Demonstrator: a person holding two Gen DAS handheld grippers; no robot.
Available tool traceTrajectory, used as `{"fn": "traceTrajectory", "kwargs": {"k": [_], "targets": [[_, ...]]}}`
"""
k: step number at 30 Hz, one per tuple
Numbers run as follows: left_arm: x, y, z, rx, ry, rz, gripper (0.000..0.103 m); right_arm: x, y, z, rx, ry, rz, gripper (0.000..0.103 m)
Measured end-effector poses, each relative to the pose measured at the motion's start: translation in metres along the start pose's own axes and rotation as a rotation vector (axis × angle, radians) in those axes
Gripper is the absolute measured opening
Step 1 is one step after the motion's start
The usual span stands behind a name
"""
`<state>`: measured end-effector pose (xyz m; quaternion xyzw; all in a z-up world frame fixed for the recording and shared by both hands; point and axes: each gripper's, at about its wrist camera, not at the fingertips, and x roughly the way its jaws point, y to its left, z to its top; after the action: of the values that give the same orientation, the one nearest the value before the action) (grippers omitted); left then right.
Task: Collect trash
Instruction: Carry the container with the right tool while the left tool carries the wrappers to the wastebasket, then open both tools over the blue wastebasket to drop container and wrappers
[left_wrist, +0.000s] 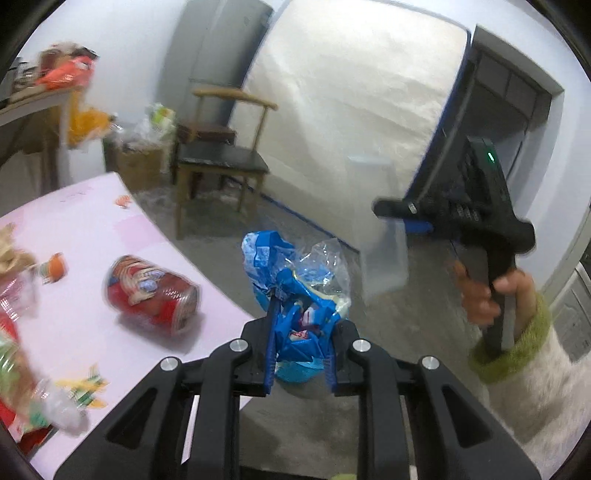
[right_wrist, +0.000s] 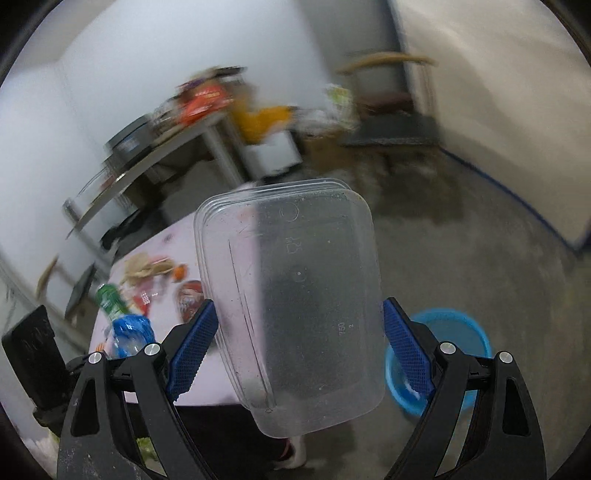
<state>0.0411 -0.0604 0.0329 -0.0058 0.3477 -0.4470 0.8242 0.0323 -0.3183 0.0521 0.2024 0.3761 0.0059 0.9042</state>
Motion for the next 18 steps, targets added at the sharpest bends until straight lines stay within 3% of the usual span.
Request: {"fn": "traceTrajectory", "kwargs": {"k": [6,12,18], "targets": [[0.077,-0.028,0.033,-0.021,0.172,-0.102,0.02,0.011,-0.088,-0.042,0.29,0.086,-0.083,0.084],[0.181,-0.067,0.045,0.016,0.389,-0.109,0.021,0.048,-0.144,-0.07,0.478,0.155,-0.091,0.084],[0.269,-0.078,0.039,0.016,0.518,-0.072,0.021,0.088,-0.191,-0.077,0.596,0.178,-0.119,0.085]]}}
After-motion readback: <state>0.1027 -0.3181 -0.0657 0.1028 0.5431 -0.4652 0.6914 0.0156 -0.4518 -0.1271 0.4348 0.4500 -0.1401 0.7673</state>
